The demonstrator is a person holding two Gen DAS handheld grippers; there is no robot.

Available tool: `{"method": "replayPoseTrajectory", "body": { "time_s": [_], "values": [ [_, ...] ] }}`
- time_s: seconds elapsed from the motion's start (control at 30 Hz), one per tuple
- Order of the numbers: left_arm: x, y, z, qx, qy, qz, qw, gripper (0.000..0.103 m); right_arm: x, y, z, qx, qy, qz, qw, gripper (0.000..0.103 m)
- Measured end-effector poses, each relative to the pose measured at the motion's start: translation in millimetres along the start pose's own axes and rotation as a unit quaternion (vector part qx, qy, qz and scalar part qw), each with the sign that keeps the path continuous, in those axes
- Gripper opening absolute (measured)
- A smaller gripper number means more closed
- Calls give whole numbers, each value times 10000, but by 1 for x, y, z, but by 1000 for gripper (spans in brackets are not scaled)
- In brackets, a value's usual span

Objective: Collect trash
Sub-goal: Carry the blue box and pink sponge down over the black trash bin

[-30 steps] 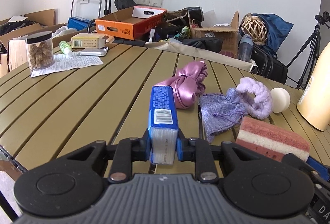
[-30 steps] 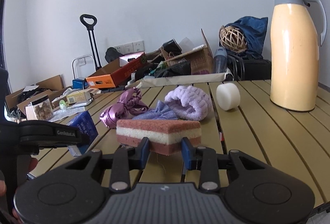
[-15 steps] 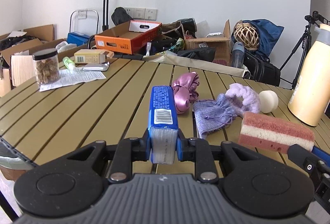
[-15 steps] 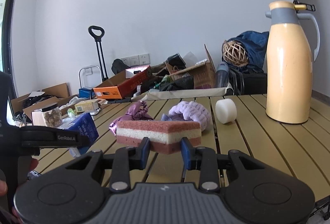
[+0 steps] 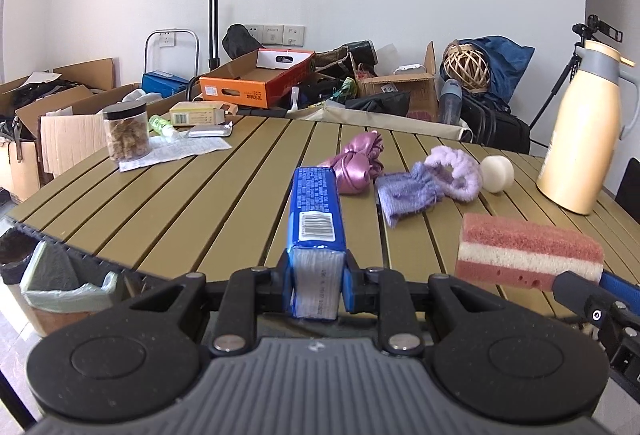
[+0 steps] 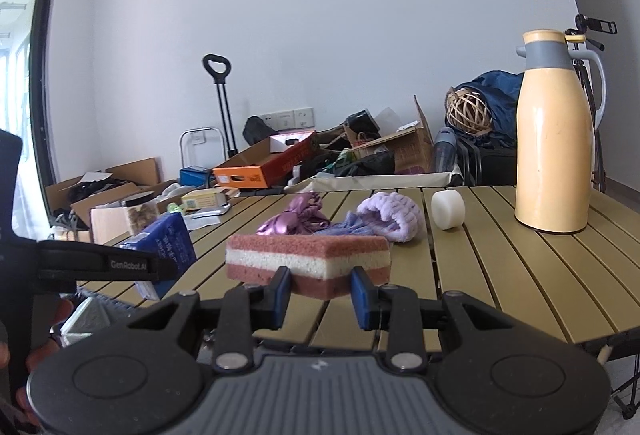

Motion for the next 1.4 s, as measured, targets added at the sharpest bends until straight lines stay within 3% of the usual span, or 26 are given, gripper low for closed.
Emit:
{"method": "replayPoseTrajectory", "body": {
  "time_s": [0.27, 0.67, 1.4],
  "values": [
    [-47, 4, -25, 105, -11, -30, 9999, 23, -41, 5, -21, -88, 203, -18, 9998, 31],
    [-85, -2, -69, 324, 154, -172, 9992, 23, -73, -5, -65, -99, 645, -168, 9977, 31],
    [-79, -21, -148, 572, 1038, -422, 9921, 23, -87, -26, -124, -15, 1337, -389, 9903, 31]
  ]
}}
Point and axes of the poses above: each gripper's, at about its wrist camera, not at the fingertips, and x roughly the way its jaws point, y to its left, z to its top, the point moved 8 cm from there along x, roughly the way its jaws point, and after that the axes turned 15 degrees about x, right-handed, at the moved point
